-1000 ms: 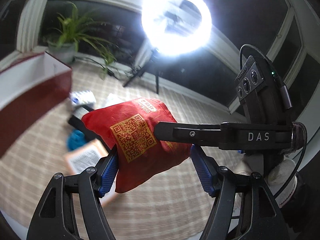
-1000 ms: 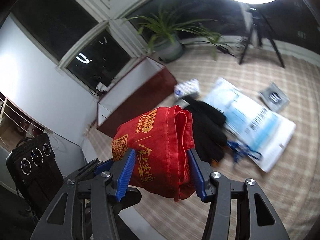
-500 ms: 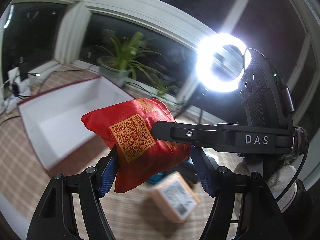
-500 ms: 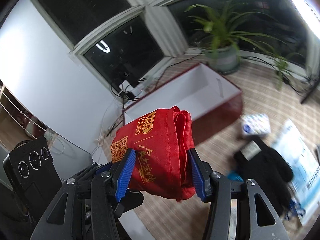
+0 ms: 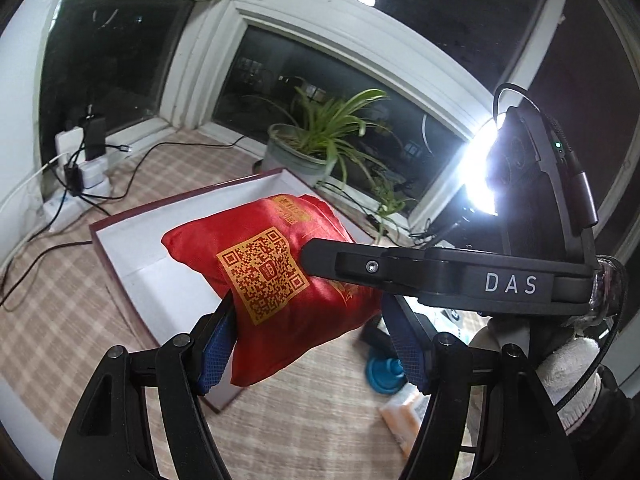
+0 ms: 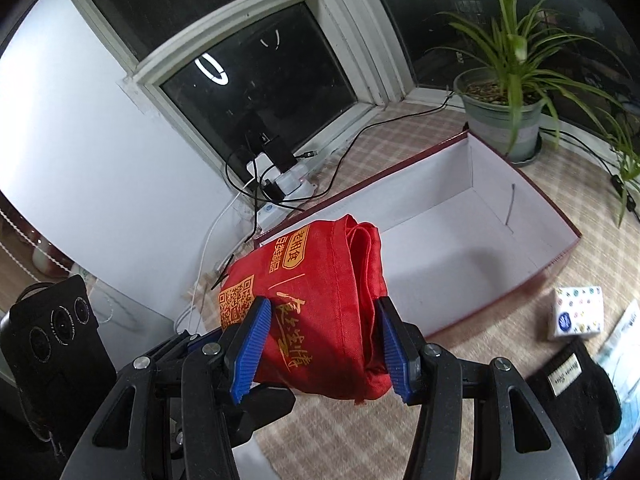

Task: Organize soft objects
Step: 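Carry the red bag with the right gripper into the box and release, then move the right tool back to the orange tissue pack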

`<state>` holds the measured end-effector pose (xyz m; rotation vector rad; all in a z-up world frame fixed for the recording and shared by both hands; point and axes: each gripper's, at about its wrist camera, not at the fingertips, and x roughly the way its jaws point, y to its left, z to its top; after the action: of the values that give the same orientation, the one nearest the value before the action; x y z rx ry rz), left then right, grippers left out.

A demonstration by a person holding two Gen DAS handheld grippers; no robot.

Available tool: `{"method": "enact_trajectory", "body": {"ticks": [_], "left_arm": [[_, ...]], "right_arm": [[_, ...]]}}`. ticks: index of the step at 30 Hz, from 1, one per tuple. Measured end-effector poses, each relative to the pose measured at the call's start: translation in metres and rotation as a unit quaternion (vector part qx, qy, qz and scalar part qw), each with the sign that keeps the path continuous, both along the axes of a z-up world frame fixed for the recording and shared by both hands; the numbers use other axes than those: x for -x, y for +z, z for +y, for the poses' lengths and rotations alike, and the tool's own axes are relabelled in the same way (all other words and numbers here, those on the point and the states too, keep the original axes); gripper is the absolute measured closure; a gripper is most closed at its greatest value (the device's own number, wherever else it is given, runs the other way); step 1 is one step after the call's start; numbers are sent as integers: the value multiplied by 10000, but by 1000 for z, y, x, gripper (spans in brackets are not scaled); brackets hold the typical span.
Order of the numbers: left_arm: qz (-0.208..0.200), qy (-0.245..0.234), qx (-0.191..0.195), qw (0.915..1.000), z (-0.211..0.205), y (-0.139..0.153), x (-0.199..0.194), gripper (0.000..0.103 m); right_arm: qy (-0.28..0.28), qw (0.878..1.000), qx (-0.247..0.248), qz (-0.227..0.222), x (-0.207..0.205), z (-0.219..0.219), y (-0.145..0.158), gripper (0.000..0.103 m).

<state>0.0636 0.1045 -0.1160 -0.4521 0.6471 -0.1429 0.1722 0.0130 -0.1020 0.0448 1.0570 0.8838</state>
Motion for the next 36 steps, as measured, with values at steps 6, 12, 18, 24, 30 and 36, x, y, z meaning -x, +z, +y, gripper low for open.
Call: {"method": "enact_trajectory", "body": {"ticks": [6, 12, 18, 24, 30, 36], "left_arm": [[109, 63, -7, 9999, 15, -9, -10, 34], [217, 155, -65, 9996, 25, -17, -20, 34], [297, 478, -257, 9981, 39, -23, -23, 34], [308, 583, -258, 9975, 48, -24, -19, 34], [278, 588, -241, 9976, 47, -22, -17, 34], [262, 505, -203, 9982, 38, -18, -13, 34]], "right_arm": [[18, 9999, 129, -1, -12, 20, -9, 53], [11, 9995, 270, -137, -18, 31, -12, 53], [-175, 9985, 436, -273, -25, 31, -14, 50], [-306, 9978, 489, -325, -26, 20, -15, 46], [-456, 9969, 457, -454, -21, 5, -11, 45], [-733, 9948, 281, -642, -12, -24, 0, 44]]}}
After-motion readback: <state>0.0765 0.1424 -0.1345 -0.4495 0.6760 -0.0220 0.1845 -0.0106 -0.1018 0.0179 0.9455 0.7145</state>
